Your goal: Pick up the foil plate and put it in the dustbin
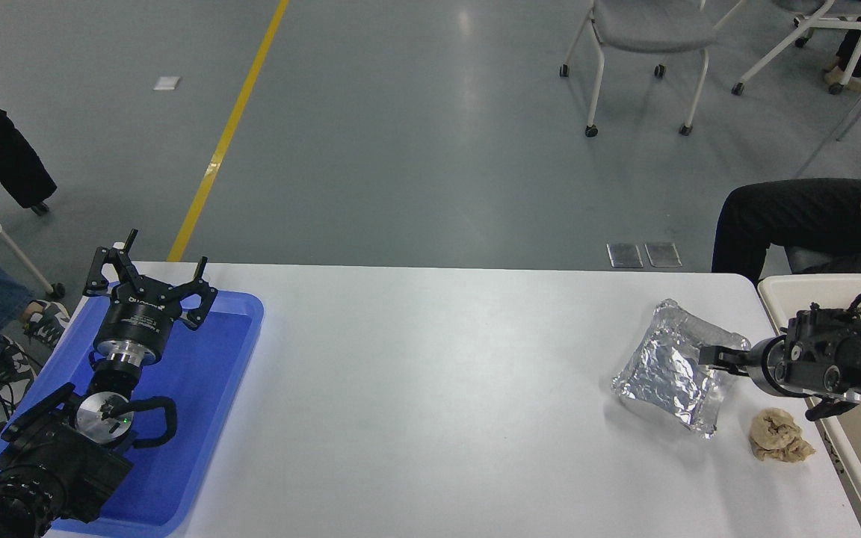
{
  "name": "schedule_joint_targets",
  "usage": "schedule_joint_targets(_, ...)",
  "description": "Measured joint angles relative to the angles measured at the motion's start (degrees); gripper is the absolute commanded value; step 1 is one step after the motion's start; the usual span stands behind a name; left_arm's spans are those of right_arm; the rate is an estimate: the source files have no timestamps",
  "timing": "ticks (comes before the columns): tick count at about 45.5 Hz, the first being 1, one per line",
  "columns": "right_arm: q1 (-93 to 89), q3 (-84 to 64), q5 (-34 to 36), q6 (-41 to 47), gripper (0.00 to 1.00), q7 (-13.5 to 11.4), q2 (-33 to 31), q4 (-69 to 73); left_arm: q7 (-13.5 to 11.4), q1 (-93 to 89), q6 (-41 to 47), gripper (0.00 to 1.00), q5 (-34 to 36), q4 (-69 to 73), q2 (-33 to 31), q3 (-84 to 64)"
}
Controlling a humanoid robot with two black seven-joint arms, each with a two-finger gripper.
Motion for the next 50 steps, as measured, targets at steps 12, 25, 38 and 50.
schedule_joint_targets(12,-2.6,0.9,0.1,-0.9,0.68,0.1,1.3,-2.1,0.0,0.0,0.0,1.00,0.0,0.0,0.0,0.0)
schedule_joint_targets(25,-4.0,1.9,0.1,-1.1,0.29,0.2,1.9,-2.7,0.0,0.0,0.0,1.00,0.0,0.0,0.0,0.0)
schedule_joint_targets(38,-4.4,2.2,0.0,-1.6,0.00,0.6,2.3,-2.7,0.1,0.0,0.0,1.00,0.0,0.0,0.0,0.0)
schedule_joint_targets(50,-3.3,2.2,-0.2,-2.0,0.00,0.9,2.4,-2.1,0.1,0.0,0.0,1.00,0.0,0.0,0.0,0.0)
